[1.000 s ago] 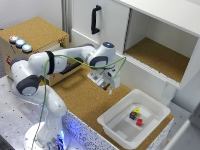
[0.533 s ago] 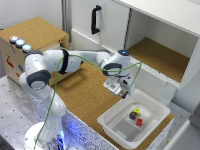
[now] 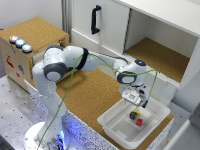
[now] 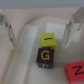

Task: Go towards the yellow block and pick it up

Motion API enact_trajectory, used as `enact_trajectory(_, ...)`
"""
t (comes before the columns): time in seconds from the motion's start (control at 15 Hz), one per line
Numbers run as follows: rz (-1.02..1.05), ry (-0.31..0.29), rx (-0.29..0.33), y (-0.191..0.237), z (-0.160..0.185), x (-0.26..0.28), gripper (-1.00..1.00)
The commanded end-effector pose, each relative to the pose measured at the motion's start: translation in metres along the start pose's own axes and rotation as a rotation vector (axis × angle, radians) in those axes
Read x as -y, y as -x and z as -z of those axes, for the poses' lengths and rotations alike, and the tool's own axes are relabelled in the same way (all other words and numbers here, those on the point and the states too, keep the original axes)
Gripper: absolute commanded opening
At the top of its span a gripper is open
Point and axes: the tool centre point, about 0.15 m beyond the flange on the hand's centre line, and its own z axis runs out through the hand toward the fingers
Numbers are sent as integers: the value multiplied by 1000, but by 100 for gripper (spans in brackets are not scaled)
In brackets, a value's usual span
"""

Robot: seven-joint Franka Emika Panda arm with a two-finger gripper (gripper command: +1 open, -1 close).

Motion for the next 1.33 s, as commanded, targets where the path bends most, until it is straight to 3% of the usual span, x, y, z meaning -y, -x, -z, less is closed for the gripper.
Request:
enact_trajectory(0.0,67,-111,-21,-40,-28,-28,100)
enact_trajectory(0.2,91,-88,-12,-44,-41,-33,100)
enact_trajectory(0.73,52,-102,19,-50,-71,-35,100)
enact_trajectory(0.8,43,-91,17,-51,-70,-36,-100)
enact_trajectory(1.27,18,-74,20,-40,-69,-34,-100)
